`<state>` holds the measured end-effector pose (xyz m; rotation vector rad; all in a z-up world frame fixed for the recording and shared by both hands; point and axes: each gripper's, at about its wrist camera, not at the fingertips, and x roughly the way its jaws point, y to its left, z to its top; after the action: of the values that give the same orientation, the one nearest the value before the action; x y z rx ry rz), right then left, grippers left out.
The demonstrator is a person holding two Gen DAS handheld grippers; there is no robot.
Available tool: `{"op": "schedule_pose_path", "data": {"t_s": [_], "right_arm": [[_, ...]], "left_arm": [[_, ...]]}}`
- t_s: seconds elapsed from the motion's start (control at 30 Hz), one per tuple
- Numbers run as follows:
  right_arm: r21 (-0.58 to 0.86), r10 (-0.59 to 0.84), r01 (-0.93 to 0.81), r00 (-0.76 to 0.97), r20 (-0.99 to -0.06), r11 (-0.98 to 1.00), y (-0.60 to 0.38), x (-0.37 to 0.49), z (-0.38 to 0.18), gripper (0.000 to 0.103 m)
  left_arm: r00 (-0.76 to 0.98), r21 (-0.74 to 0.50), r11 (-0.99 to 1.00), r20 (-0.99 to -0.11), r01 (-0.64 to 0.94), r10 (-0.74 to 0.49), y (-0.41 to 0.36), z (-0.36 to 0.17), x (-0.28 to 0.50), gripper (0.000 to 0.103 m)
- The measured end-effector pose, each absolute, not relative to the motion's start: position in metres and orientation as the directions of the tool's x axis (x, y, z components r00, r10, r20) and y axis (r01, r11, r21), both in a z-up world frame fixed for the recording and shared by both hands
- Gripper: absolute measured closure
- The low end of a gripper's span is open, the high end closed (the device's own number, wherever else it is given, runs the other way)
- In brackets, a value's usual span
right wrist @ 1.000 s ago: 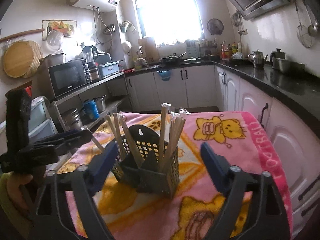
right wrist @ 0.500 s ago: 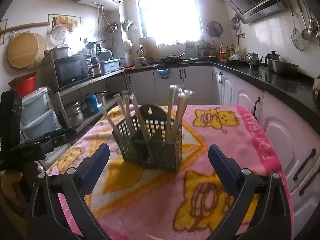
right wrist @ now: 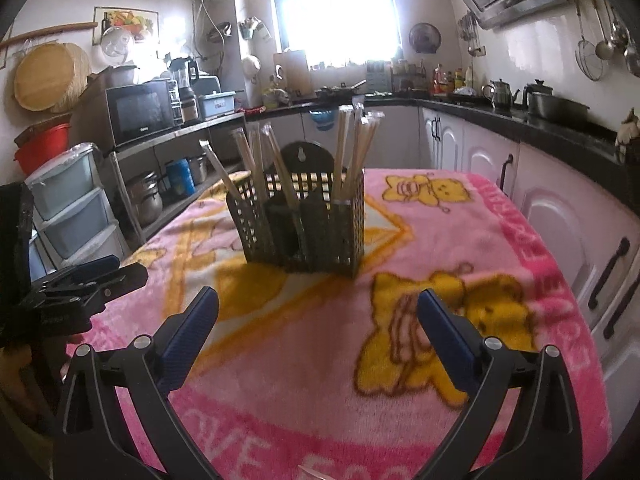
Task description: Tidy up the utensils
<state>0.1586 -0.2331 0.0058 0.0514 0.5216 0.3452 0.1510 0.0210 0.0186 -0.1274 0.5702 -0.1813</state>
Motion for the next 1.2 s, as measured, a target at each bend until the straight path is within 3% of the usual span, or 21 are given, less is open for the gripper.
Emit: {"op": "schedule_pose_path", "data": {"t_s": [0.33,0.63,0.8,1.2], "right_arm": [[0.085,0.277,-0.266,0.867,-0.415,0.96,-0.235,0.138,-0.016,0.006],[0.095,0.271,-0.254,0.893,-0.36,0.963,-0.238,0.121,-0.023,0.006],[0.088,0.276,-0.262,0.9,-0.336,0.961,-0.235,0.114,-0.027,0.006],[0.08,0.269,-0.257,0.9,-0.342,0.963,-0.23,0.116,-0.032,0.006]], "left_arm": [[0.854,-0.104,0.988,-0.498,0.114,-0.151,0.008,0.0,0.136,0.011],[0.9,-0.105,0.987,-0.41,0.118,-0.151,0.004,0.0,0.122,0.011],[0.904,-0.066,0.995,-0.416,0.074,-0.095,-0.001,-0.007,0.123,0.011],[0.917,-0.083,0.993,-0.385,0.081,-0.107,0.002,-0.011,0.119,0.011]]}}
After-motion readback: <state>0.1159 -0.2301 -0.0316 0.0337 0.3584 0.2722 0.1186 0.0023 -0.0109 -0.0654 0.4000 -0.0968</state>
